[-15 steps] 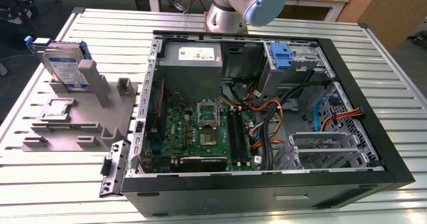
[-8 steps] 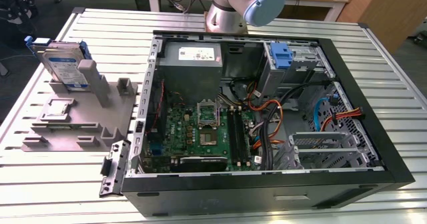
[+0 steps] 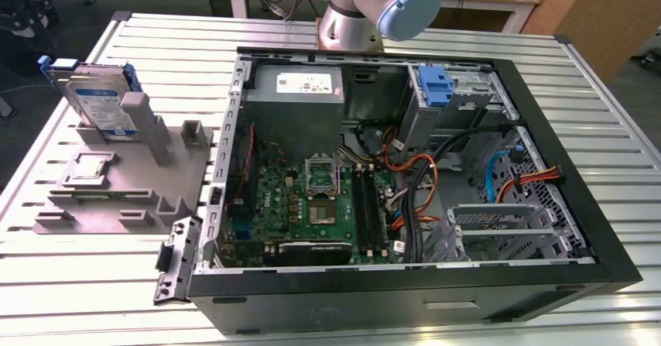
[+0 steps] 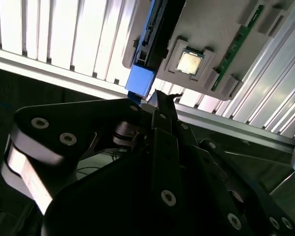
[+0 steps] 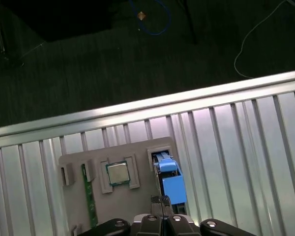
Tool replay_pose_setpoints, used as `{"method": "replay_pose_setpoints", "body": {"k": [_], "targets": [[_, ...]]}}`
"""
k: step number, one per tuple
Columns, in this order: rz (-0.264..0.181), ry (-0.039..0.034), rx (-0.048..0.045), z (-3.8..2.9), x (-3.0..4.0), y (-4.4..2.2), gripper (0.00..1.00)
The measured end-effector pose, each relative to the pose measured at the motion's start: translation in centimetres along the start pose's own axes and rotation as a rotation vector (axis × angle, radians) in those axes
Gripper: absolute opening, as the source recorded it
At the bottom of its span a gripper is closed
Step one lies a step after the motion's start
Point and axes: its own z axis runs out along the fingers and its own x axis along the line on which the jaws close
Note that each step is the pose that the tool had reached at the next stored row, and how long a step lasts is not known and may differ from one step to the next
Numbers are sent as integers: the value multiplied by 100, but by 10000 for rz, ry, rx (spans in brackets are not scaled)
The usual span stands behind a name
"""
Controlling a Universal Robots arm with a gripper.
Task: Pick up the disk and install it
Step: 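Pick up the disk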
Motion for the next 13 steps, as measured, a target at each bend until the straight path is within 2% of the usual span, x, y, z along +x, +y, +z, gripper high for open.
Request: {"method": "replay_pose_setpoints", "body": {"k": [4,8,13], "targets": [[-619,26,5,1,0,0,10],[-1434,59,12,2,0,0,10],[-1605,67,15,1,0,0,10]]}}
